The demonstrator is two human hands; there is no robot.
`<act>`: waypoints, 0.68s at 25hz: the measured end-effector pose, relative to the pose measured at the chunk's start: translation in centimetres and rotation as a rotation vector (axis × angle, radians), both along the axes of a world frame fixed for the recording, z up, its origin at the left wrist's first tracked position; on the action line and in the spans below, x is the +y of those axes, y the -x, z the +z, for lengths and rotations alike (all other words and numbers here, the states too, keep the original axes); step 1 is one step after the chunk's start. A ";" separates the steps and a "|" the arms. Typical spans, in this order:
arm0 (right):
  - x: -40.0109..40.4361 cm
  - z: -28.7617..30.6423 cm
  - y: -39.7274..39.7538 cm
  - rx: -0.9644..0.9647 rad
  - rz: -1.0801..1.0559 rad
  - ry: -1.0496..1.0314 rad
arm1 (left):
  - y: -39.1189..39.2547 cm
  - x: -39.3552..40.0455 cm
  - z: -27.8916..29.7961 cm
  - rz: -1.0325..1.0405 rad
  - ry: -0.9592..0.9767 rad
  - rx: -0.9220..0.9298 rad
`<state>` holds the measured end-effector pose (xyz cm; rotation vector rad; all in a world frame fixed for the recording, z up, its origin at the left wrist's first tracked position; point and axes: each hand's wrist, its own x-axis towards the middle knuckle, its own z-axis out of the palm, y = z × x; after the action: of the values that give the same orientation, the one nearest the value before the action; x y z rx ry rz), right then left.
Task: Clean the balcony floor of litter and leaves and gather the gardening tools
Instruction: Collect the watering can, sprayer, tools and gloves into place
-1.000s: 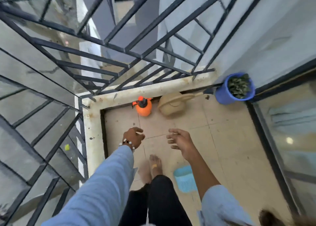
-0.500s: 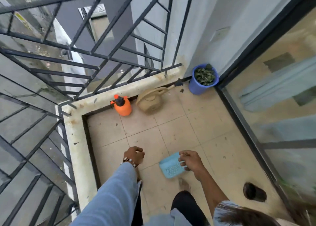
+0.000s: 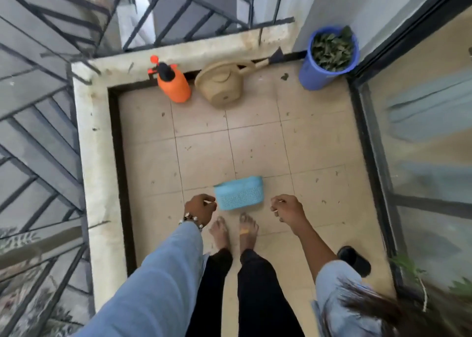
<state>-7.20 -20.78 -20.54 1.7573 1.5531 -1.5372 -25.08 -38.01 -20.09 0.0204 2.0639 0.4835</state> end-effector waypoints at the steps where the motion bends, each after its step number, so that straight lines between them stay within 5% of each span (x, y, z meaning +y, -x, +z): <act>1: 0.6 -1.6 0.2 -0.008 0.037 -0.002 | -0.2 0.2 -1.3 0.025 0.015 -0.006; 10: 3.4 -28.1 4.7 -0.087 0.023 -0.133 | 1.4 0.5 -30.1 0.373 0.088 0.036; 14: 2.4 -37.4 4.6 -0.107 -0.137 -0.006 | 2.3 0.2 -40.3 0.553 0.213 -0.196; 16: 1.6 -38.9 4.6 -0.103 -0.245 0.074 | -3.3 -6.6 -45.2 0.789 0.107 -0.402; 17: 1.2 -38.7 4.6 -0.100 -0.244 0.071 | -6.8 -8.4 -46.9 0.758 0.121 -0.310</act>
<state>-11.80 -19.57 -59.21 2.0096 1.2592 -1.5637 -18.32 -46.39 -66.98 -0.8784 1.7365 0.7572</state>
